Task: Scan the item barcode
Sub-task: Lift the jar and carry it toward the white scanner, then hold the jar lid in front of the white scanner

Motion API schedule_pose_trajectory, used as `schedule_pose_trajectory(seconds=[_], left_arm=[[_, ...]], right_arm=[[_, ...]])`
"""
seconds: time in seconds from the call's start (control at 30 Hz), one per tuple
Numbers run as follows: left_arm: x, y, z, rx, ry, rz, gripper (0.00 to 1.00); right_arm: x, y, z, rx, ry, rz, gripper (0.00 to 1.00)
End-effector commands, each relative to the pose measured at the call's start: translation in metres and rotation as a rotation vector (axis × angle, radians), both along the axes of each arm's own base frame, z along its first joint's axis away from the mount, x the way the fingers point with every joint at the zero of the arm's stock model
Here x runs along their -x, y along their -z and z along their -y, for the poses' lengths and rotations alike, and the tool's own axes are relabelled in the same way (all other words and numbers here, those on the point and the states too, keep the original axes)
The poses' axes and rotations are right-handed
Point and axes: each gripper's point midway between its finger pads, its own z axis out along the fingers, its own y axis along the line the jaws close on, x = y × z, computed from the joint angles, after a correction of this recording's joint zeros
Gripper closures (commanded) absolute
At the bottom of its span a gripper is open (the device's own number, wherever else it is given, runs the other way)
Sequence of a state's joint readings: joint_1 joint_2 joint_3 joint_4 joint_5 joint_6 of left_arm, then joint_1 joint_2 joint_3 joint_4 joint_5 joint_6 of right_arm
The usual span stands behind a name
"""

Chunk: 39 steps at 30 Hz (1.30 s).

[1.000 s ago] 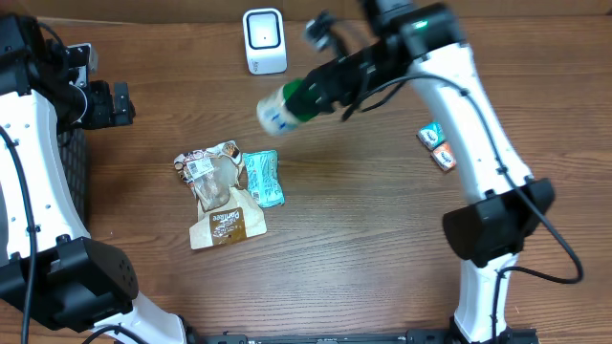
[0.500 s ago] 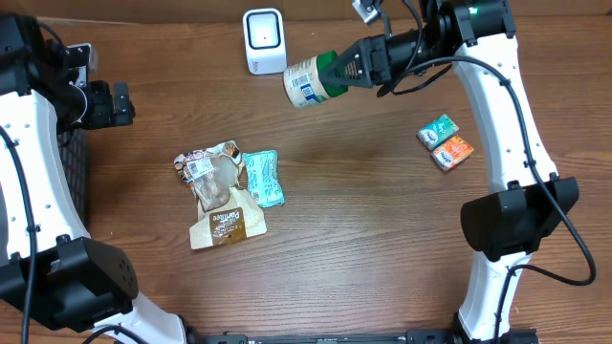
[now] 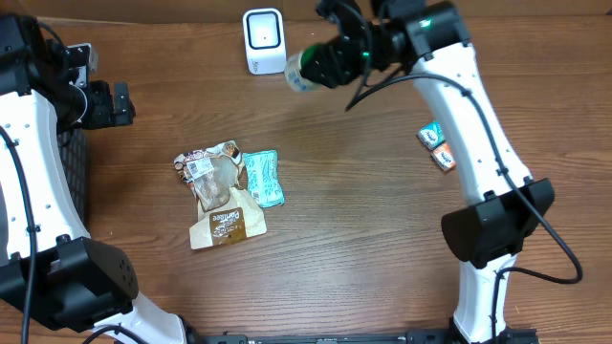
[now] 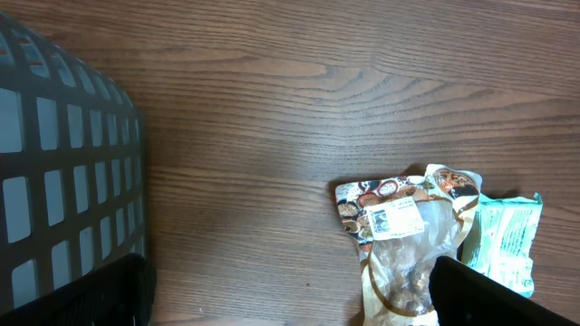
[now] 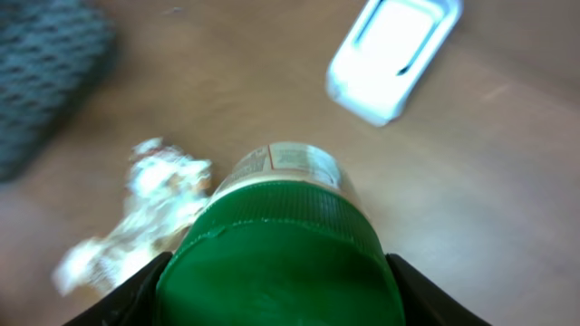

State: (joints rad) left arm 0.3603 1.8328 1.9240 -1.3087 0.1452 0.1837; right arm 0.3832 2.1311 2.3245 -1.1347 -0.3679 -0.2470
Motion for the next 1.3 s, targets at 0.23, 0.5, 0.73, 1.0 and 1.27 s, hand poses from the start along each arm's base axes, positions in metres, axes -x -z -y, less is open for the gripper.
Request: schedule_pose_trajectory(seconds=[0.23,0.5,0.73,1.0,1.27], left_arm=[[0.0,-0.001,0.0,-0.005,0.012,0.004,0.01],[0.0,-0.001,0.0,-0.005,0.012,0.004,0.0],[0.0,-0.001,0.0,-0.005,0.012,0.004,0.0],[0.0,-0.001,0.0,-0.005,0.012,0.004,0.01],[0.0,-0.001,0.0,-0.005,0.012,0.004,0.0]], right_arm=[[-0.084,-0.058,-0.02,0.135,0.101,0.56,0.62],[-0.13,-0.039,-0.043,0.195,0.018,0.786,0.53],[-0.165,-0.004,-0.059,0.271,-0.039,0.965,0.59],[-0.182,0.031,-0.067,0.29,-0.051,1.017,0.59],[-0.188,0.068,-0.07,0.423,-0.151,1.058,0.59]])
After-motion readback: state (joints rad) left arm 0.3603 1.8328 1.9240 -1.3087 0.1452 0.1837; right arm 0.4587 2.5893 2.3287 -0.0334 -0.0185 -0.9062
